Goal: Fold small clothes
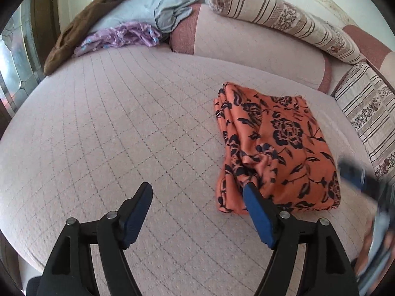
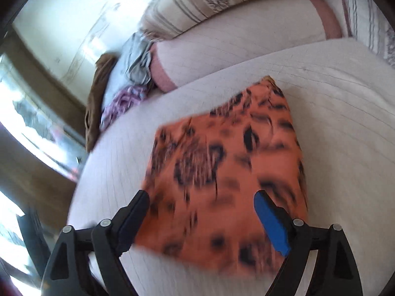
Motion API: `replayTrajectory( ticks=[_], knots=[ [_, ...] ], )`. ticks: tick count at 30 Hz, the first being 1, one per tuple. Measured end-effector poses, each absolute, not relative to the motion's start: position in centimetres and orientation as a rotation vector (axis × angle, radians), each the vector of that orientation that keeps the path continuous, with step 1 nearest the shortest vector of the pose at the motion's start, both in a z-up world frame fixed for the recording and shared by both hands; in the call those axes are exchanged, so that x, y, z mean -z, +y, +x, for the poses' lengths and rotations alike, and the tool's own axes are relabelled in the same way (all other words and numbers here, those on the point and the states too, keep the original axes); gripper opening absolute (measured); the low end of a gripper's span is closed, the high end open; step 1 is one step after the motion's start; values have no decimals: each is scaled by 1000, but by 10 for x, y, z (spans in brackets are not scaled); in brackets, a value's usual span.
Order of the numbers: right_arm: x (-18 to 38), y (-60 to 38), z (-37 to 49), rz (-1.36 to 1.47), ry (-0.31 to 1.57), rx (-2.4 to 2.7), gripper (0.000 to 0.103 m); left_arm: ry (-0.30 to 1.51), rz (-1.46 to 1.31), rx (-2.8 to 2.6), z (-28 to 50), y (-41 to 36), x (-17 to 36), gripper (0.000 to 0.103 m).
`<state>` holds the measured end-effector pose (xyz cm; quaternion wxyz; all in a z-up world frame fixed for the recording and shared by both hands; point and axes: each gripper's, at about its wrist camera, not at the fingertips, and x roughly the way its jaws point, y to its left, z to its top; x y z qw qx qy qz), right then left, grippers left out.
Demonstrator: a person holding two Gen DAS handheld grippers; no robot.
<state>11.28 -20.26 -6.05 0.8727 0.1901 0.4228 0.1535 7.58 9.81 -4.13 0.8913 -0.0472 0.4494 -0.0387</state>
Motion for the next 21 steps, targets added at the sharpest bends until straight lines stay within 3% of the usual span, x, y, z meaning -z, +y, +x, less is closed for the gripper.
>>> replayTrajectory(
  ticks=[9, 21],
  knots=[
    [93, -208, -23, 209, 995, -230, 89, 811, 33, 19, 27, 68, 13, 92],
    [33, -206, -27, 47, 841, -123, 93, 796, 55, 68, 10, 40, -18, 96]
  ],
)
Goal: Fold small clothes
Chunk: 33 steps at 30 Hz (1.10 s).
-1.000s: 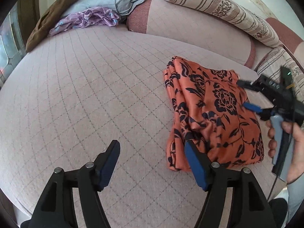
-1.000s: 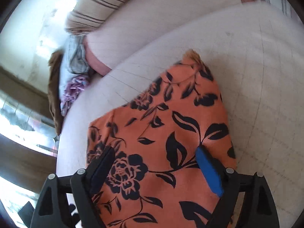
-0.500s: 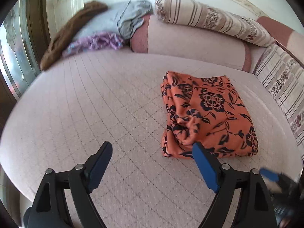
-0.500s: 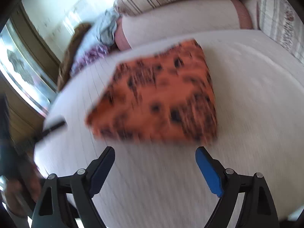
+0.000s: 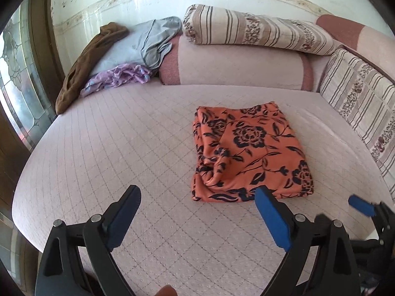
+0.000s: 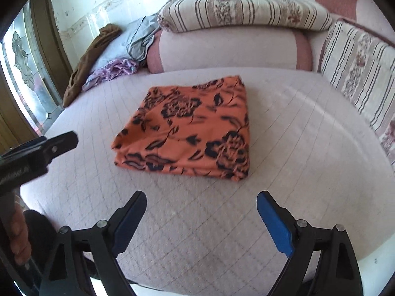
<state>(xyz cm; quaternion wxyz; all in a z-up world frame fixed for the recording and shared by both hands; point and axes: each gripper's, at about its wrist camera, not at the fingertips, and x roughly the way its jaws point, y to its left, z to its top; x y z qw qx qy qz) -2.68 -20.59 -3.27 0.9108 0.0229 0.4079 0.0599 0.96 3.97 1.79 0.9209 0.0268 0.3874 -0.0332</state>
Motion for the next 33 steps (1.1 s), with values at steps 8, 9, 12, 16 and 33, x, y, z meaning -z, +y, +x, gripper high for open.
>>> replayTrajectory(
  ticks=[8, 9, 12, 16, 33],
  knots=[
    [7, -212, -5, 4, 813, -38, 93, 774, 49, 23, 10, 37, -30, 100],
    [5, -211, -2, 1, 812, -32, 93, 773, 55, 25, 10, 37, -30, 100],
    [3, -208, 1, -10, 813, -36, 93, 761, 53, 28, 9, 38, -30, 100],
    [2, -203, 2, -20, 818, -47, 93, 763, 32, 31, 13, 40, -30, 100],
    [2, -197, 14, -50, 824, -41, 93, 774, 34, 46, 29, 35, -28, 100]
  ],
)
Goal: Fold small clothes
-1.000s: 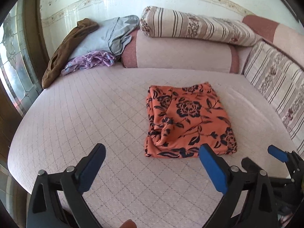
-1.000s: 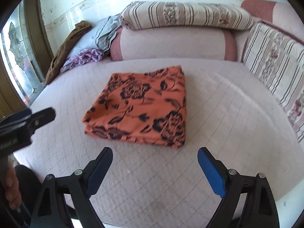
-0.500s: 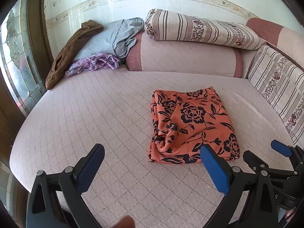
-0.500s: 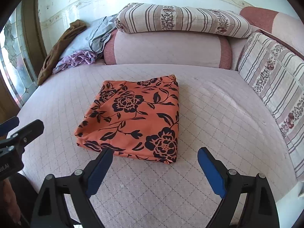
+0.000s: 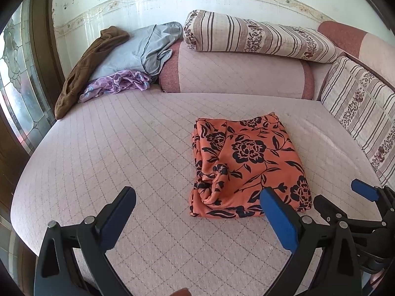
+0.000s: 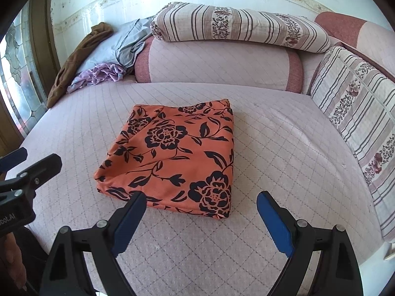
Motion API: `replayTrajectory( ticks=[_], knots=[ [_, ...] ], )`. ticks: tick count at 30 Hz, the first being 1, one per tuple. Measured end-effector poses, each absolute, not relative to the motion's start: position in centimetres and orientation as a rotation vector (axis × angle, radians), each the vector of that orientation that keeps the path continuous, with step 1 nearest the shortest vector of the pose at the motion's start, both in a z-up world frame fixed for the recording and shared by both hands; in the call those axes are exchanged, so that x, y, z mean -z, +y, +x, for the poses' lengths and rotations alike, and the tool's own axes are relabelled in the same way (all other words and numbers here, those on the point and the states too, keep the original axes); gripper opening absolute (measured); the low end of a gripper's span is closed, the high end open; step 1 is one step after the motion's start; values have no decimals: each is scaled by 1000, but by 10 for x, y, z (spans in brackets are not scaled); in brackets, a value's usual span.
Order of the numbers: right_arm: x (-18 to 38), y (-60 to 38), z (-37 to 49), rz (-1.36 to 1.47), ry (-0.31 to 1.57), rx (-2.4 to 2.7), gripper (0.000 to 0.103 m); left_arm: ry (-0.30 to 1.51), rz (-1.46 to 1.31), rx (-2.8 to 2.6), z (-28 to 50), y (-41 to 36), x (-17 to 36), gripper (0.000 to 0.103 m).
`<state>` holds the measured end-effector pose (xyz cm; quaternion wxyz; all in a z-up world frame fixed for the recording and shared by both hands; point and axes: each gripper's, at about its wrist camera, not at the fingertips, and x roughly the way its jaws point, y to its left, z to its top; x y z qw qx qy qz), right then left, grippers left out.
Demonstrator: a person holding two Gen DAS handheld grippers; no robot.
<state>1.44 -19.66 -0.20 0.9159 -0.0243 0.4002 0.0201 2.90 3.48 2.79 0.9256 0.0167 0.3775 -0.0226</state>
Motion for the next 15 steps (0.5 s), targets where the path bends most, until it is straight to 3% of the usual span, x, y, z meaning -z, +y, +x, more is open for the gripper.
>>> replayTrajectory(
  ticks=[15],
  knots=[
    [-1, -197, 26, -56, 816, -44, 93, 732, 53, 65, 41, 25, -33, 100]
  ],
)
